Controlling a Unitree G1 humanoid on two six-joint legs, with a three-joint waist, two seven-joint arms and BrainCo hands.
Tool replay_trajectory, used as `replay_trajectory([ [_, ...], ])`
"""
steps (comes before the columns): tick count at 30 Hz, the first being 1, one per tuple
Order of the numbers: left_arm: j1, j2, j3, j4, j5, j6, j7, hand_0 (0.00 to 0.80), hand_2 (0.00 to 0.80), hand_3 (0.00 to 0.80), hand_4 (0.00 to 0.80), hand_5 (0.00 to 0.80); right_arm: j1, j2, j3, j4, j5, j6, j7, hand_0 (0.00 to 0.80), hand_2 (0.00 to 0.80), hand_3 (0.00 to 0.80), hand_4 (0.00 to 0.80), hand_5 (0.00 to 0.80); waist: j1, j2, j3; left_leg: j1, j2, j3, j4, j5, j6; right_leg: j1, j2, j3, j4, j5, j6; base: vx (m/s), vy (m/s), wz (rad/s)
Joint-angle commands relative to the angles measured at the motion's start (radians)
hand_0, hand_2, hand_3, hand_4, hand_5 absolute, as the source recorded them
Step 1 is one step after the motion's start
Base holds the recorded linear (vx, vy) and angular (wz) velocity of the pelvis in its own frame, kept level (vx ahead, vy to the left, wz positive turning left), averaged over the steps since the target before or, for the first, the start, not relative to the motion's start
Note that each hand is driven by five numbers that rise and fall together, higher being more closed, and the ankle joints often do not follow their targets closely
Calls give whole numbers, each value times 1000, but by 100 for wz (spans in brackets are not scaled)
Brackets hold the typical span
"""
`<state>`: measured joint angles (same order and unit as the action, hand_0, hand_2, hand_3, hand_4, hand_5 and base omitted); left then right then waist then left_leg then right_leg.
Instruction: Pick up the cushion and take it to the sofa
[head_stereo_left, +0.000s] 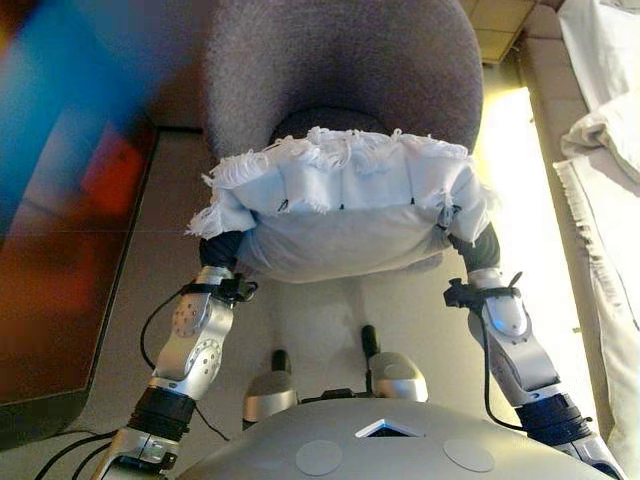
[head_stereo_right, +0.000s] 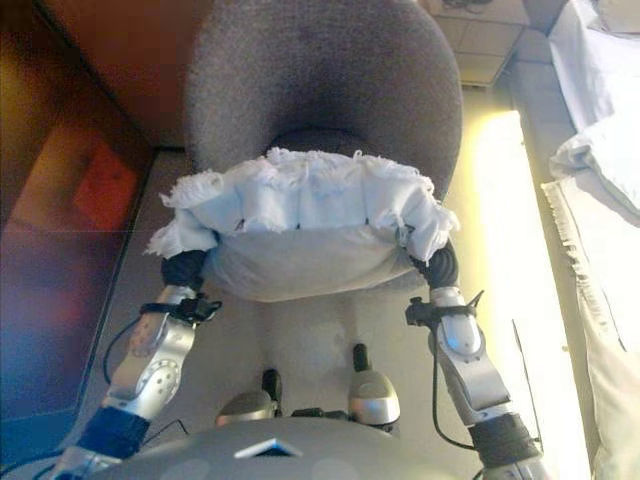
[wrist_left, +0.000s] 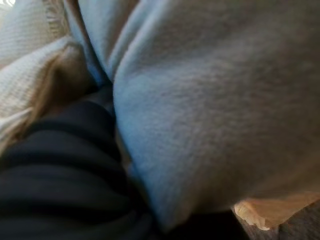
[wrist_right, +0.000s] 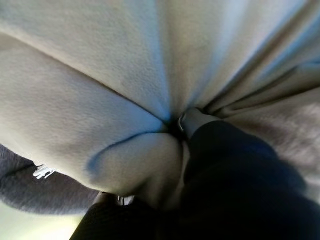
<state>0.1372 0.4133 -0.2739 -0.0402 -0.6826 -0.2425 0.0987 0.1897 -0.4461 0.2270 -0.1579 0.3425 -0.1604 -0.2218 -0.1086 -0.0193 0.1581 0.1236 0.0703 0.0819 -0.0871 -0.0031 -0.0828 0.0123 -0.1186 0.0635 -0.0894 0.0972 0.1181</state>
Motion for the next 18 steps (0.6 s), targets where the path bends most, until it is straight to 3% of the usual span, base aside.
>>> replay_trajectory([
  [1, -145, -23, -40, -92, 36, -60, -41, 800, 800, 800, 800, 800, -105, -7, 21, -102, -39, -86, 15, 800, 800, 800, 800, 800, -19, 5, -35, -7, 14, 4, 7, -2, 53, -15, -12, 2, 12, 29, 13, 91, -82, -14],
  [10, -187, -59, -76, -67, 43, -66, -3, 800, 800, 800, 800, 800, -171, -6, 34, -76, -81, -71, 2, 800, 800, 800, 800, 800, -26, 13, -12, -16, 30, 12, 25, 3, 42, -15, -1, 22, 16, 19, -3, 52, -57, -19],
  [18, -252, -71, -96, -49, 69, -78, 22, 800, 800, 800, 800, 800, -223, 13, 44, -65, -96, -80, -32, 800, 800, 800, 800, 800, -21, 13, 3, -41, 42, 3, 14, 18, 37, -28, 11, 14, 15, 12, -11, -27, -53, -2],
])
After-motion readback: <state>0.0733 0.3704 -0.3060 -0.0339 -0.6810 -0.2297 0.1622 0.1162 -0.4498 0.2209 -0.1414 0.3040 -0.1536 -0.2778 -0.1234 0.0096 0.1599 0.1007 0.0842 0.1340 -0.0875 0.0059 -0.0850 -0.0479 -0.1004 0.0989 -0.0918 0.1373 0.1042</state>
